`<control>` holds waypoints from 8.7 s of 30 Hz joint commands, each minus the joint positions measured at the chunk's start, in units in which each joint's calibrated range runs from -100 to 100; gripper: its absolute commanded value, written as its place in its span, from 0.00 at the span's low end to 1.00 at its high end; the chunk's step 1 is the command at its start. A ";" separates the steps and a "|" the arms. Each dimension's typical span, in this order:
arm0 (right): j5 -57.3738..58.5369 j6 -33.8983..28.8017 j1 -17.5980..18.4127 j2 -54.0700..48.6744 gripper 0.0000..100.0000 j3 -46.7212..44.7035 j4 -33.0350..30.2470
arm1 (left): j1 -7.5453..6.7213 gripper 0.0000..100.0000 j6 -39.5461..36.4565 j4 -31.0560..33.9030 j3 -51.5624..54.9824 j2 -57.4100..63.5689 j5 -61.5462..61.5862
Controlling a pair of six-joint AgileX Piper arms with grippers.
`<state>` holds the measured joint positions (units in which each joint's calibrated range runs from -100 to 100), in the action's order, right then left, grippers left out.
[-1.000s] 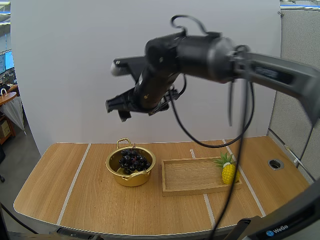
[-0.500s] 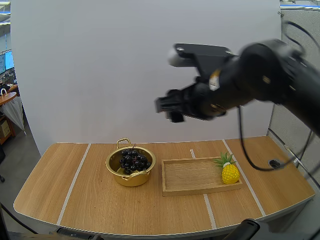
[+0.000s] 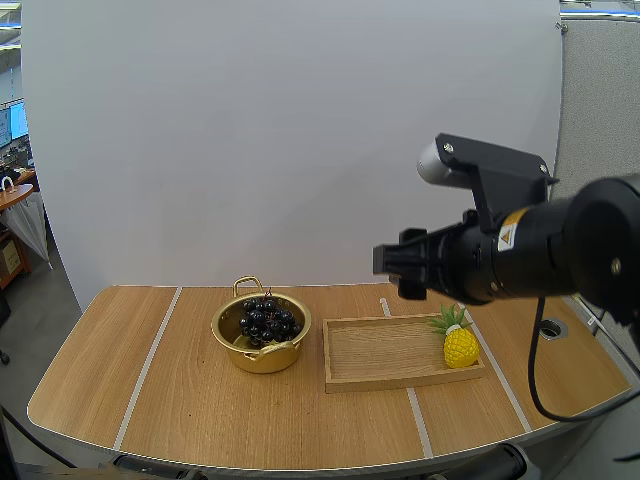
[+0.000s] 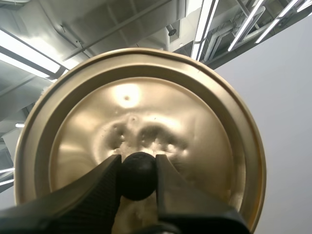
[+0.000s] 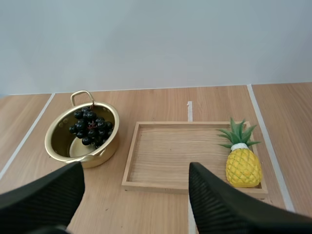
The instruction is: Open the pot, put the grape inside, and close it
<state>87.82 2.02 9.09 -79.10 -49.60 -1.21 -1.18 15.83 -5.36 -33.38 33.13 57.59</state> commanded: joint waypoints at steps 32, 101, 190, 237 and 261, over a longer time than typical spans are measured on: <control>12.18 14.47 -4.81 -13.93 0.00 -4.32 10.12 | -0.10 0.00 -0.47 0.18 -0.34 0.30 -2.57; 12.18 24.39 0.31 -13.62 0.00 -4.32 14.97 | -0.10 0.00 18.11 -9.44 56.30 -6.68 25.02; 12.18 23.71 0.31 -13.62 0.00 -4.32 15.94 | -0.17 0.00 26.10 -17.49 63.72 -35.73 19.01; 12.18 23.61 0.31 -13.62 0.00 -4.32 15.94 | -0.17 1.00 14.84 -18.07 57.76 33.35 42.41; 12.18 21.28 -1.52 -20.90 0.00 -4.32 14.76 | -0.10 0.00 -1.12 -15.57 62.19 62.70 42.41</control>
<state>100.00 24.07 8.39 -98.62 -53.72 14.15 -1.18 17.67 -20.58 24.69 92.33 100.00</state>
